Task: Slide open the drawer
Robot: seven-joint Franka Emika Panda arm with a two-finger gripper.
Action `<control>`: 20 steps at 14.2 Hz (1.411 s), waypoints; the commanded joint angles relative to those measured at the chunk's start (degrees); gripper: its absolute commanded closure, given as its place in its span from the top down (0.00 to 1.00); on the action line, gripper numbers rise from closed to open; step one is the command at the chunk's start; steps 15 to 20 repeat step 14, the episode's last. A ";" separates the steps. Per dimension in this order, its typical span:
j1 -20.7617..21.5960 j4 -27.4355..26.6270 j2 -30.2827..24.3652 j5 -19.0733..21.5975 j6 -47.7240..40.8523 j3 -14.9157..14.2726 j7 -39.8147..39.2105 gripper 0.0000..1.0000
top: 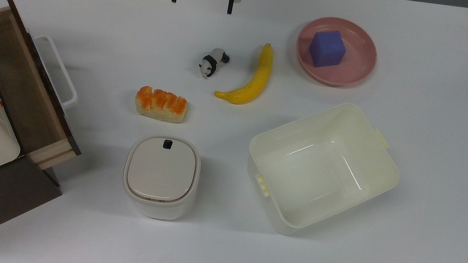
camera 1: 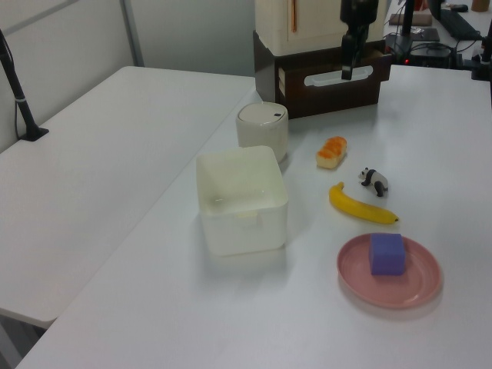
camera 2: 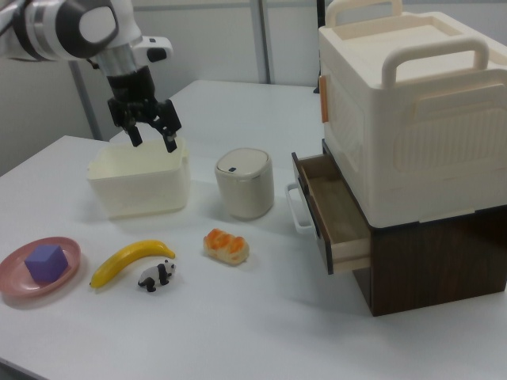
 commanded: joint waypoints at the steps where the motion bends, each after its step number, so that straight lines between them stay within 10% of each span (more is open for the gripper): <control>1: 0.48 -0.33 -1.90 1.48 -1.89 -0.63 4.85 1.00; 20: 0.21 -0.42 -1.99 2.63 -4.17 -0.89 -1.20 1.00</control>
